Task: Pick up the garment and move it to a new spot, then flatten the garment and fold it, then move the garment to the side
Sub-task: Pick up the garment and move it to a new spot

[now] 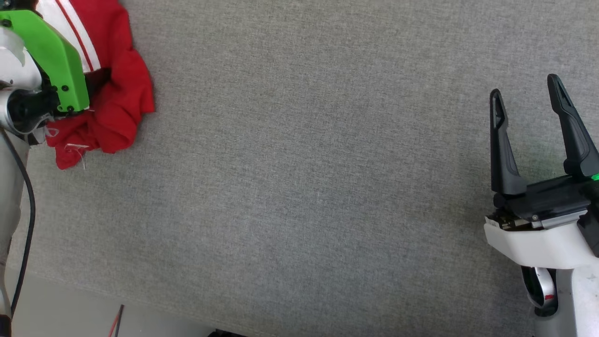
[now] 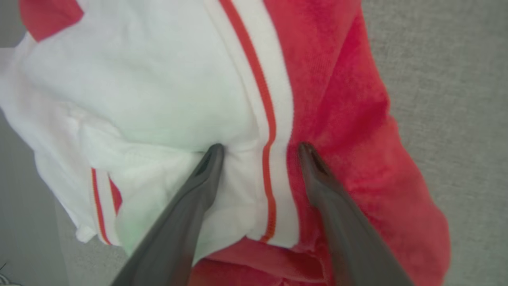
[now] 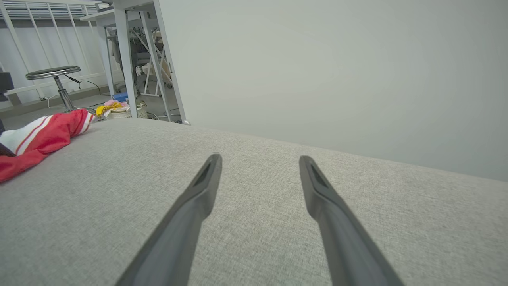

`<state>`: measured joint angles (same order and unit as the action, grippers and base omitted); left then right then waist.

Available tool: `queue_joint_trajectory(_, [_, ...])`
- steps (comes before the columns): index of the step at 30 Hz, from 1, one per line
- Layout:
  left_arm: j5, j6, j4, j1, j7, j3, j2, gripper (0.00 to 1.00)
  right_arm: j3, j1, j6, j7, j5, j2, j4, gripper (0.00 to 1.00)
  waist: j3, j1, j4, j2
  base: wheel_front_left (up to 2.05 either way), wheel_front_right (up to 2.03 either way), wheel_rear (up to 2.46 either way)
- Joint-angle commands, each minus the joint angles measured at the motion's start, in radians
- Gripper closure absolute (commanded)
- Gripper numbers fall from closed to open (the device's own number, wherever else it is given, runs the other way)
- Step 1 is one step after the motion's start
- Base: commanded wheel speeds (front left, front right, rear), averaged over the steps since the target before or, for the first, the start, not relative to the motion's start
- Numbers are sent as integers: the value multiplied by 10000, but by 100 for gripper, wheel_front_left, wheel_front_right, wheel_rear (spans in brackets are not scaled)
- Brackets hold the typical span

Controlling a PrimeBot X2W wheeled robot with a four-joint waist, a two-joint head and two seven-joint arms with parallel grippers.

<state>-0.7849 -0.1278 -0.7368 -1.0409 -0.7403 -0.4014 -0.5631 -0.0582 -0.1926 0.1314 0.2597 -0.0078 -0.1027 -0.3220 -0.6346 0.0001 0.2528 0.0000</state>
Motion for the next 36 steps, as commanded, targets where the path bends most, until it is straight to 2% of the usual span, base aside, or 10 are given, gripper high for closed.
queue_joint_trajectory(1, [115, -28, -271, 149, -183, -359, 232, 0, -1, -202, -7, 21, -57, -59, -49, 0, -189, -1, -97, 0, 0, 0, 0])
queue_joint_trajectory(5, [-6, -28, -821, 273, -61, -822, 685, 0, -16, -258, -7, 21, -43, -52, 11, 0, -190, -1, -127, 0, 0, 0, 0])
queue_joint_trajectory(6, [-27, -28, -890, 271, -32, -935, 724, 20, -31, -255, -7, 21, -37, -43, 35, 0, -154, -1, -134, 0, 0, 0, 0])
queue_joint_trajectory(7, [-55, -28, -962, 261, 20, -1060, 739, 98, -52, -251, -7, 21, -30, -35, 60, 0, -85, -1, -141, 0, 0, 0, 0])
queue_joint_trajectory(10, [-90, -28, -901, 156, 331, -1400, 565, 100, -46, -213, -7, 21, 7, 6, 95, 0, 168, -1, -135, 0, 0, 0, 0])
queue_joint_trajectory(18, [193, -28, 125, -479, 2547, -2322, -311, 100, 138, 161, -7, 21, 248, 226, 258, 0, 1277, -1, 60, 0, 0, 0, 0])
queue_joint_trajectory(25, [-105, -28, 2140, -849, 3622, -3639, -791, 100, 243, 412, -7, 21, 561, 457, 414, 0, 2114, -1, 61, 0, 0, 0, 0])
queue_joint_trajectory(31, [-306, -28, 3935, -1212, 3931, -4846, -997, 100, 204, 520, -7, 21, 927, 517, 479, 0, 2547, -1, -440, 0, 0, 0, 0])
queue_joint_trajectory(36, [-283, -29, 5096, -1601, 3937, -5804, -716, 100, 285, 461, -7, 21, 1442, 521, 458, 0, 2625, -1, -1390, 0, 0, 0, 0])
